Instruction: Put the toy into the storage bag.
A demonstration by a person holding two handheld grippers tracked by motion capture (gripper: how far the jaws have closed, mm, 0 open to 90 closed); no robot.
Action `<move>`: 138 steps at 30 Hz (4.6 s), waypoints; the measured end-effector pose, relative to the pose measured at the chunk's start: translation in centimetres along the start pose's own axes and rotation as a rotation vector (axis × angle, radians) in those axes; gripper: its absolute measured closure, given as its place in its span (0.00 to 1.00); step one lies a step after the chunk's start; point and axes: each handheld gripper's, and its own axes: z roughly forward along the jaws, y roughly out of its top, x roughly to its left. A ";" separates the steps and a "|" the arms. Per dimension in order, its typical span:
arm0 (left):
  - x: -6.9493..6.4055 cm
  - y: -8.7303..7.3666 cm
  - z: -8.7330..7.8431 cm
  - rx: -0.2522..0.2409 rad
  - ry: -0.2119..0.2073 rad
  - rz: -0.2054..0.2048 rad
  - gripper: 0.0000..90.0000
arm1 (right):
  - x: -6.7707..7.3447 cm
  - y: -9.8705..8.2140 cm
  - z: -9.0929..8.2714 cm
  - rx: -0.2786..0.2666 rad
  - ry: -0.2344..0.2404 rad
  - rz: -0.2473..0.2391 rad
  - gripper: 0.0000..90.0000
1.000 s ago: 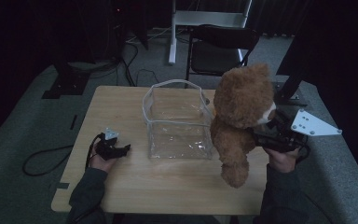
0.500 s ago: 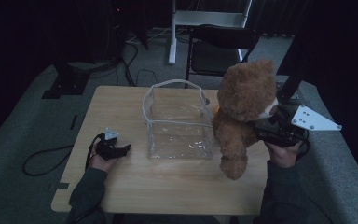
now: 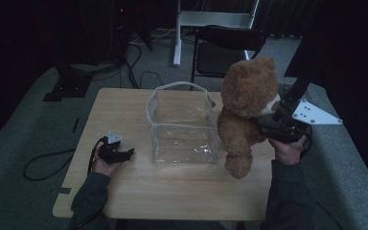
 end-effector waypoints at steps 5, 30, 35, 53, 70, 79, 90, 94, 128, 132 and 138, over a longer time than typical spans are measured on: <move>0.0 0.0 0.0 0.000 0.000 0.000 0.31 | -0.7 0.0 0.5 0.012 -0.004 0.009 0.43; 0.0 0.0 0.0 0.000 0.000 0.000 0.31 | -4.1 1.4 2.8 0.035 -0.028 0.023 0.43; 0.0 0.0 0.0 0.000 0.000 0.000 0.31 | -4.8 1.2 3.4 0.055 -0.038 0.032 0.43; 0.0 0.0 0.0 0.000 0.000 0.000 0.31 | -6.9 1.5 4.2 0.067 -0.051 0.065 0.43; 0.0 0.0 0.0 -0.001 0.000 -0.001 0.31 | -7.7 3.3 5.6 0.047 -0.061 0.054 0.44; 0.0 0.0 0.0 -0.001 0.000 -0.001 0.31 | -8.0 3.8 6.8 0.033 -0.064 0.061 0.44; 0.0 0.0 0.0 -0.001 0.000 -0.001 0.31 | -7.7 4.0 8.7 0.020 -0.052 0.063 0.44; 0.0 0.0 0.0 -0.001 0.001 -0.001 0.31 | -7.4 4.1 9.5 0.029 -0.047 0.057 0.44; 0.0 0.0 0.0 -0.001 0.000 -0.001 0.31 | -5.9 4.8 15.3 0.021 0.014 0.047 0.44; 0.0 0.0 0.0 -0.001 0.000 -0.001 0.31 | -6.0 4.7 15.8 0.021 0.012 0.039 0.44; 0.0 0.0 0.0 -0.001 0.001 -0.001 0.31 | -6.0 4.3 16.5 0.020 0.004 0.028 0.44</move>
